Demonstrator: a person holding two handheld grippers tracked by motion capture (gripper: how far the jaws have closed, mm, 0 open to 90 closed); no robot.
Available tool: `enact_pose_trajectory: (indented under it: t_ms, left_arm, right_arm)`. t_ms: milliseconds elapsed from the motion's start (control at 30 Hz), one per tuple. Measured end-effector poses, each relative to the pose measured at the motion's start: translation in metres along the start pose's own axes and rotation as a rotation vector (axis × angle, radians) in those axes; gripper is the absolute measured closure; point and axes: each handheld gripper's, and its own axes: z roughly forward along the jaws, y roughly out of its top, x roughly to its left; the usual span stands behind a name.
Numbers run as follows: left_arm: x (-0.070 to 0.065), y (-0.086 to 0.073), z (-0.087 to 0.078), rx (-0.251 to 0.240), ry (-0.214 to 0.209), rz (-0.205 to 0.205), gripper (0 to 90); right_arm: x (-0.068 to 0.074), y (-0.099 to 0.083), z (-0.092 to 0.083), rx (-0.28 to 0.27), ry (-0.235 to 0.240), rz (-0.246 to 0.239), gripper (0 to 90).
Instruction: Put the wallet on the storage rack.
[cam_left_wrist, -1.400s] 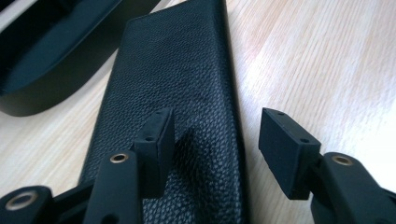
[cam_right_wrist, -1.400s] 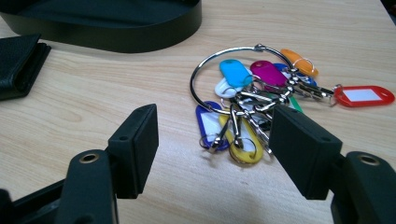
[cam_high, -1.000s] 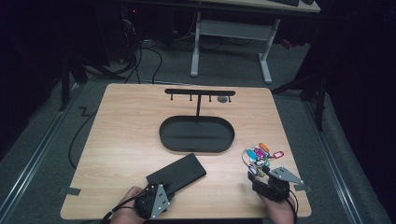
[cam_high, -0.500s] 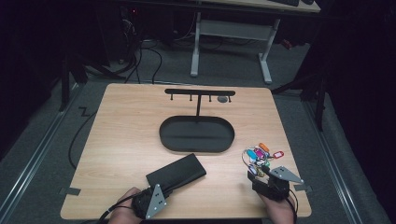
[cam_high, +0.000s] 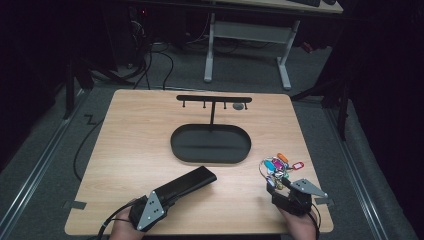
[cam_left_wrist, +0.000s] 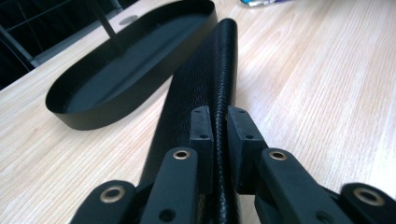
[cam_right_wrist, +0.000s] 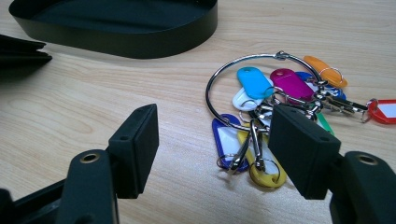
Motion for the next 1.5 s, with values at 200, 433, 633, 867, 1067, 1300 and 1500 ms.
enact_pose_trajectory:
  t_ms: [200, 433, 633, 867, 1067, 1300, 1500]
  left_arm:
    - [0.004, 0.002, -0.01, -0.048, -0.006, -0.045, 82.2]
    - [0.003, 0.006, -0.015, -0.079, -0.019, -0.056, 82.5]
    - [0.003, 0.009, -0.018, -0.104, -0.023, -0.071, 82.7]
    - [0.004, 0.014, -0.028, -0.155, -0.025, -0.093, 82.8]
    - [0.006, 0.013, -0.028, -0.163, -0.035, -0.11, 82.9]
    - [0.013, 0.005, -0.024, -0.147, -0.04, -0.151, 82.7]
    - [0.015, 0.002, -0.021, -0.142, -0.053, -0.169, 82.1]
  right_arm:
    - [0.0, 0.0, 0.001, 0.002, 0.005, 0.005, 34.0]
    - [0.0, 0.0, 0.001, 0.003, 0.006, 0.012, 34.1]
    - [0.0, 0.0, 0.001, 0.004, 0.007, 0.01, 34.1]
    - [-0.001, 0.0, 0.001, 0.004, 0.006, 0.012, 34.1]
    - [0.0, 0.0, 0.001, 0.006, 0.008, 0.009, 34.2]
    - [0.0, 0.0, 0.002, 0.008, 0.01, 0.007, 34.2]
    - [0.0, 0.0, 0.001, 0.009, 0.011, 0.008, 34.2]
